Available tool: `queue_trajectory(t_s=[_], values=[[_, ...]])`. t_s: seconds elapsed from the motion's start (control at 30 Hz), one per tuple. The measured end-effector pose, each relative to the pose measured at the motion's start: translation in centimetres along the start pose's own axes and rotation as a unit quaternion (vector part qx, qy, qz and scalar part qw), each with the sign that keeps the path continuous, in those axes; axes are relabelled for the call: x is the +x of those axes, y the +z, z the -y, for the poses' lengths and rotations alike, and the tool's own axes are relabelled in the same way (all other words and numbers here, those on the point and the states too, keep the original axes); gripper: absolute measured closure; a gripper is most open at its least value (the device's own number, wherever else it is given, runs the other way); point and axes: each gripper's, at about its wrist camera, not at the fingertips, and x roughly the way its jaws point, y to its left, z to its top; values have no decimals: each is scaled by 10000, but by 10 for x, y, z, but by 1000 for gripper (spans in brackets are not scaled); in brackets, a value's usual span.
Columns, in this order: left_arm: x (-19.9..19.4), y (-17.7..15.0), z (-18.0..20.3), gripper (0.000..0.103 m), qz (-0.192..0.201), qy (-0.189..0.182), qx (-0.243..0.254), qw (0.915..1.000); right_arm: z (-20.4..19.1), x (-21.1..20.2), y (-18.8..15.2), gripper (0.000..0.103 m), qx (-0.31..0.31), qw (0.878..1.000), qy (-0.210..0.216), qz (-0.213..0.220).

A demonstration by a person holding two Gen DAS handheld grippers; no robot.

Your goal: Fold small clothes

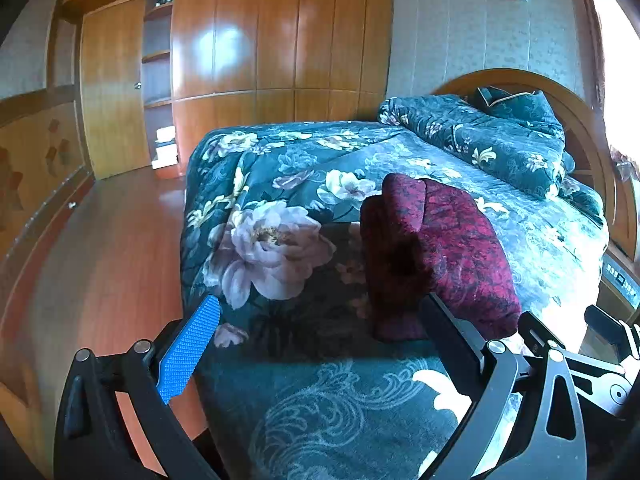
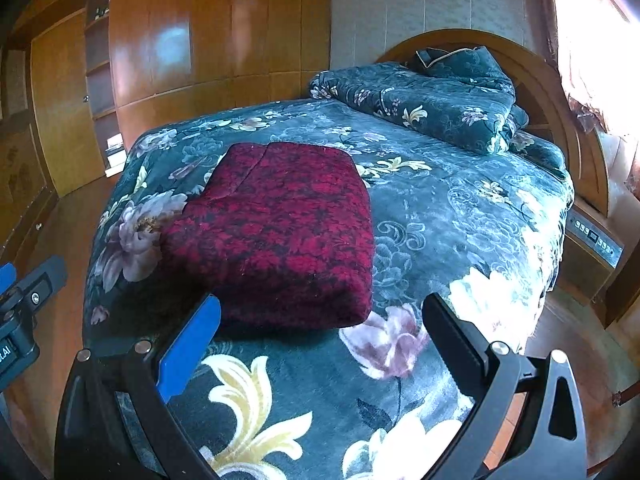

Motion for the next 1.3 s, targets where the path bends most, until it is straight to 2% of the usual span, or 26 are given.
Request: queue_trajectory(t_s=[0.87,1.1,1.3], values=[[-2,1,-3,4,24,-14,-63,10000,-4,0,-1,2,-73,10000,25,43],[-7,1,-1,4,96,110,-11,9999,-5,6,-2,2,-102,9999,59,-15],[-2,-1,-2,4,-35,57,-78,9999,-3,8,-2,2,-78,9999,71,-37]])
